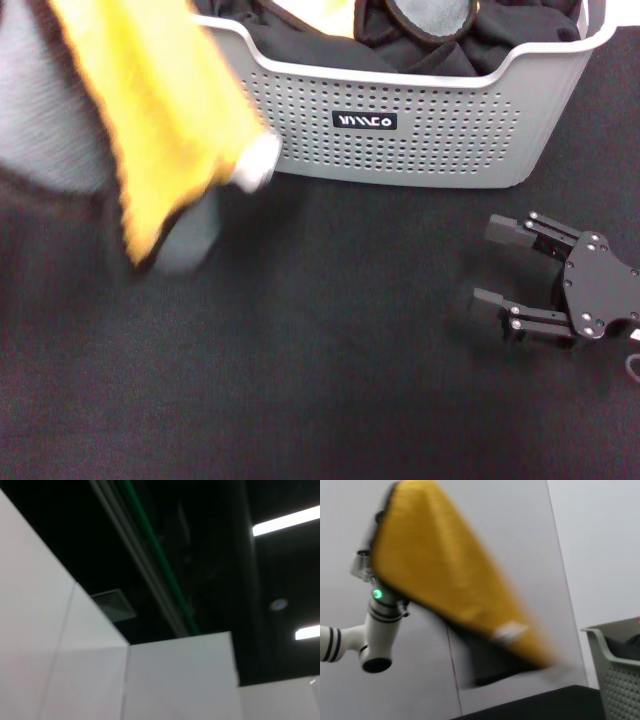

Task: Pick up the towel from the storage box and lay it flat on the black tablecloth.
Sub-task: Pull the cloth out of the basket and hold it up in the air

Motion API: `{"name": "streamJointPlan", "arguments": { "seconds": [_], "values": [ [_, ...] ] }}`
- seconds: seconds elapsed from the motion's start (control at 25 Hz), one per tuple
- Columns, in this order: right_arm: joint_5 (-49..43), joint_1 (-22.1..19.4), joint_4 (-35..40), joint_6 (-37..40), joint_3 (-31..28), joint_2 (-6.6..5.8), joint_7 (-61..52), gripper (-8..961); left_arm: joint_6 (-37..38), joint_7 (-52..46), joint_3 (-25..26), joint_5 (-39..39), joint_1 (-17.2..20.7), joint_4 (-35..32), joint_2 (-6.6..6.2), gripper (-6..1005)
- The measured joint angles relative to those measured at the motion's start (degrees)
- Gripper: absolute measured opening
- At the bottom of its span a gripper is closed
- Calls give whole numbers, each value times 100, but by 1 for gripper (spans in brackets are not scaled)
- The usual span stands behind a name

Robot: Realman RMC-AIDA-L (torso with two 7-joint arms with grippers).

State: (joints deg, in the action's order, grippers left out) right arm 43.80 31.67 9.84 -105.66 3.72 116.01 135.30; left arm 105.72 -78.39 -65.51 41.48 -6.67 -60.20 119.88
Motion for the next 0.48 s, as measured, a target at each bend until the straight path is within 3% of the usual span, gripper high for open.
{"name": "streamJointPlan", "arguments": {
  "seconds": [0.16,0.28,0.48],
  "values": [
    [107,4,-77,11,-1,0,72,852,252,-89,-13,-3,-21,153,2,17],
    [204,10,-213,15,-1,0,162,852,235,202,-12,150,-246,801,5,18],
    [327,21,-542,-3,12,8,525,851,243,1306,128,469,-1117,3090,-87,18]
  ]
}}
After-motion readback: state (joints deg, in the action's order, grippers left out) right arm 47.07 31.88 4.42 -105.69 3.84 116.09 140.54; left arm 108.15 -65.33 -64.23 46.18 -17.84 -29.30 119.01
